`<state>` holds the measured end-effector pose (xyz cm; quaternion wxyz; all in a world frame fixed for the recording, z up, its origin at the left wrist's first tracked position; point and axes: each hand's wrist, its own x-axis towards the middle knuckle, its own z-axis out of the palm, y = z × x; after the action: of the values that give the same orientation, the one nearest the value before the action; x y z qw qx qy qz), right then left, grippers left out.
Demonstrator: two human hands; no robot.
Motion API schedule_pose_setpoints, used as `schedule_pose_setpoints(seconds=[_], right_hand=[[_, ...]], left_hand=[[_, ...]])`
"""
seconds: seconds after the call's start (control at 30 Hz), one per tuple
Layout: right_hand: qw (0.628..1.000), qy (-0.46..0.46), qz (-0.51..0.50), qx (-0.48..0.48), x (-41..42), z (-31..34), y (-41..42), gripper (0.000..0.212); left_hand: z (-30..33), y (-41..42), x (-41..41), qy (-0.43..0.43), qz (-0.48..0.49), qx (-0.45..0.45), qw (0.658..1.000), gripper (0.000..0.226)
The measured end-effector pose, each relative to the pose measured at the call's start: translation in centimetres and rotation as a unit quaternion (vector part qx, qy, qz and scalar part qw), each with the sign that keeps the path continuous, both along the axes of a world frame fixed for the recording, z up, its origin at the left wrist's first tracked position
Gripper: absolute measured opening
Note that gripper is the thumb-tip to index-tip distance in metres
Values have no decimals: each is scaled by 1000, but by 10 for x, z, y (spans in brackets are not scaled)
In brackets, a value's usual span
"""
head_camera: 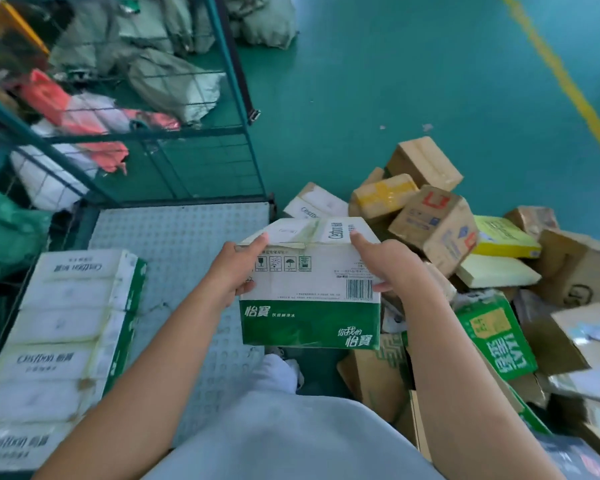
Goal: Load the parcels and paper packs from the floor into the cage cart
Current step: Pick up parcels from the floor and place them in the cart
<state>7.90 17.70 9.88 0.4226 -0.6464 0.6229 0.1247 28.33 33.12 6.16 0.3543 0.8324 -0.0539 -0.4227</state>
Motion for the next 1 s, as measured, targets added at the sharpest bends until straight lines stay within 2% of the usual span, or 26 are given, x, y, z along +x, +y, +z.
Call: schedule_pose_setpoints(seconds=[0.3, 0.43, 0.5, 0.6, 0.7, 0.87, 1.0], right_hand=[[990, 9, 142, -4, 119, 3, 4, 89], [984, 12, 176, -1, 171, 3, 1, 83], [982, 10, 191, 4, 201, -1, -1, 82], [977, 2, 215, 11, 247, -6, 2, 79], [970, -8, 242, 14, 287, -6, 11, 73], [953, -19, 302, 22, 349, -7, 35, 64], [947, -45, 317, 41, 392, -19, 50, 63]], left_hand=[[-4, 44, 87, 34, 106, -43, 993, 57], [-8, 51, 126, 46, 145, -47, 987, 55], [-10, 57, 146, 54, 168, -50, 983, 62], [-13, 72, 175, 56, 214, -56, 974, 76], [-12, 86, 199, 46, 263, -60, 962, 73], [-18, 124, 232, 33, 345, -59, 936, 85], [-20, 148, 245, 29, 394, -45, 918, 77]])
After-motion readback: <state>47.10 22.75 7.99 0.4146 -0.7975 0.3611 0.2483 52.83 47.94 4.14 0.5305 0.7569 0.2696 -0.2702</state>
